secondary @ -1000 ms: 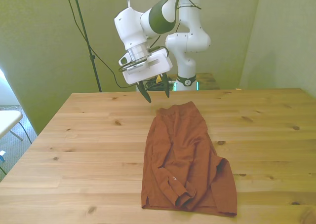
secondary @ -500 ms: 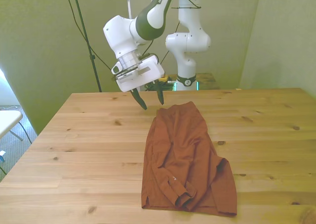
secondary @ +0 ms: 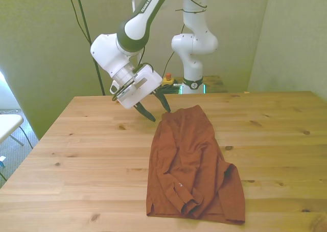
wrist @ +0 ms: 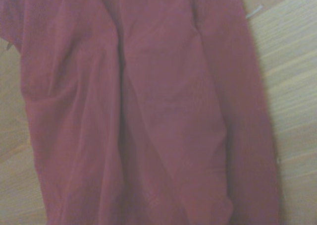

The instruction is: Unfold the shorts

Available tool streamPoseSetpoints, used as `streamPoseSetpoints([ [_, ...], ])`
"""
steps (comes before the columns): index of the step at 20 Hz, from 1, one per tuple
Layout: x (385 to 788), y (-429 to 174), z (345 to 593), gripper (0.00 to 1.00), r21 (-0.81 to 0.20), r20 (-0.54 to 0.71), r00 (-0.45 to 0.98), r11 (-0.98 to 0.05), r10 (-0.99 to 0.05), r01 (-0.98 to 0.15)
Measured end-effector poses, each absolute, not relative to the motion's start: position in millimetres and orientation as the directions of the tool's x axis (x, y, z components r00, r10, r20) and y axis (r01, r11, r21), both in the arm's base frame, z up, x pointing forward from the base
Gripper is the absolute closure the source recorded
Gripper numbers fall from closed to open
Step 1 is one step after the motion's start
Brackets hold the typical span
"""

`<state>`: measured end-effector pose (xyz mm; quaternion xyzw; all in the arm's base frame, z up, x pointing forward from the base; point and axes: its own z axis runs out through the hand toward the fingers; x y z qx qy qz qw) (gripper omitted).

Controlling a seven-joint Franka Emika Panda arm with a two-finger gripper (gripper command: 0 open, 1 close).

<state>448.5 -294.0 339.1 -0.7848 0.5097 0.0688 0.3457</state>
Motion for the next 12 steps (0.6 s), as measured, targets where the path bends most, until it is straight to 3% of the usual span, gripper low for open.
streamPoseSetpoints([
  [4, 453.1, -283.0, 333.3, 0.0, -0.474, -0.474, 0.499, -0.268, -0.725, -0.839],
  [12, 442.4, -269.5, 344.5, 0.0, -0.506, -0.482, 0.544, -0.288, -0.687, -0.813],
])
